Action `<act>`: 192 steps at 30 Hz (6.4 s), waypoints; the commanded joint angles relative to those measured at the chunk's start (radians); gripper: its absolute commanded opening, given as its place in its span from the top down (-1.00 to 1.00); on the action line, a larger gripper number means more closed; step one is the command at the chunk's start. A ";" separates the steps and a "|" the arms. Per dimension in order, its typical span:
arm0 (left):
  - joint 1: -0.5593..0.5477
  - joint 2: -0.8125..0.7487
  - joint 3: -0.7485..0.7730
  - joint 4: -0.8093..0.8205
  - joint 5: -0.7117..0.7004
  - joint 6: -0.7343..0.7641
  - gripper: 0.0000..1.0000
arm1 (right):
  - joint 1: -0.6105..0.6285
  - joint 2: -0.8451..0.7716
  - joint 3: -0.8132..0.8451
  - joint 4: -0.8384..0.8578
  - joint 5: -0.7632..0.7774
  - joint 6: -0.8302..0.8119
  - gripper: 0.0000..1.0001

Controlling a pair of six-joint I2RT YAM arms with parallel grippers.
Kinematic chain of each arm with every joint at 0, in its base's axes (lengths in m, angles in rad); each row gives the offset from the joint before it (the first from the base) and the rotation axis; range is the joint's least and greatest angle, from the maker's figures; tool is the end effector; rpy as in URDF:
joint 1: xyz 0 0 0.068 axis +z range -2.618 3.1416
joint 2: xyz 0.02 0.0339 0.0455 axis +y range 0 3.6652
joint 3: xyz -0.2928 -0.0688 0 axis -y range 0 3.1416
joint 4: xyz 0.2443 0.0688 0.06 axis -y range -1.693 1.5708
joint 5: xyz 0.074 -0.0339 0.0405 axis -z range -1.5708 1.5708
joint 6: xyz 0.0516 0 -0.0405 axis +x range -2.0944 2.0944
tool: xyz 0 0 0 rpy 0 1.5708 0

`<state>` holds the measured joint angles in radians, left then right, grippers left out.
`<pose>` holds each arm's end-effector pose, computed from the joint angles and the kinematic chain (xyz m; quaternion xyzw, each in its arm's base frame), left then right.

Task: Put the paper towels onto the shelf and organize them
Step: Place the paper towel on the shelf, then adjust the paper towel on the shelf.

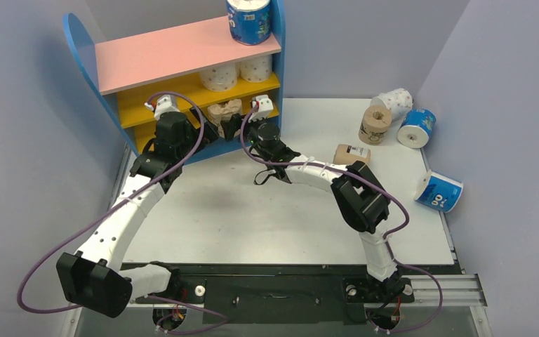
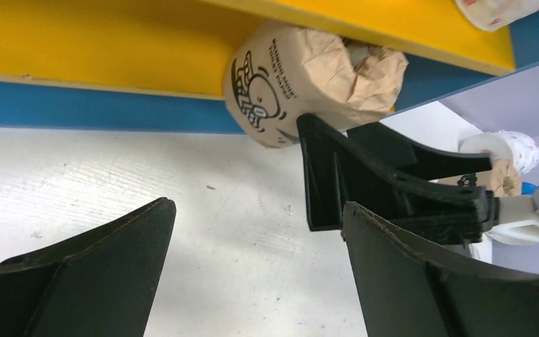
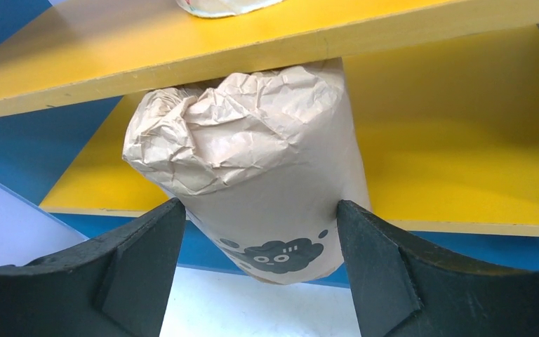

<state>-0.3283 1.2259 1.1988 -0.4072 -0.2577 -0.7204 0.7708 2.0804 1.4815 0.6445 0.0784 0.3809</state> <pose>0.2686 -0.0776 0.3903 -0.2306 0.8064 -0.1734 0.5162 0.3785 0.3620 0.2867 -0.1059 0.6827 0.3707 0.6207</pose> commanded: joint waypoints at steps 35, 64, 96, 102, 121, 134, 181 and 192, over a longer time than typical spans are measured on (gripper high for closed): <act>0.032 -0.024 -0.154 0.123 -0.046 -0.052 -0.76 | -0.062 0.143 0.195 -0.036 0.050 0.021 -0.48; 0.031 -0.047 -0.271 0.375 -0.065 0.023 -0.88 | -0.073 -0.181 -0.200 0.102 0.038 0.063 -0.49; 0.164 0.128 -0.521 1.135 0.447 0.445 -0.93 | 0.274 -1.283 -1.355 0.025 0.399 0.152 -0.49; 0.164 0.189 -0.503 1.282 0.527 0.461 -0.93 | 0.274 -1.353 -1.391 -0.015 0.406 0.163 -0.49; 0.160 0.437 -0.396 1.536 0.524 0.505 -0.94 | 0.275 -1.420 -1.457 -0.042 0.462 0.197 -0.48; 0.106 0.560 -0.293 1.529 0.508 0.518 -1.00 | 0.274 -1.431 -1.459 -0.068 0.476 0.197 -0.48; 0.137 0.603 -0.283 1.618 0.437 0.472 -0.94 | 0.274 -1.436 -1.475 -0.081 0.503 0.202 -0.48; 0.124 0.674 -0.209 1.679 0.537 0.435 -0.94 | 0.273 -1.422 -1.475 -0.077 0.506 0.201 -0.48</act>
<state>-0.1955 1.8870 0.9318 1.1614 0.2493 -0.2783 1.0367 0.6537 0.0154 0.5430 0.5625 0.5735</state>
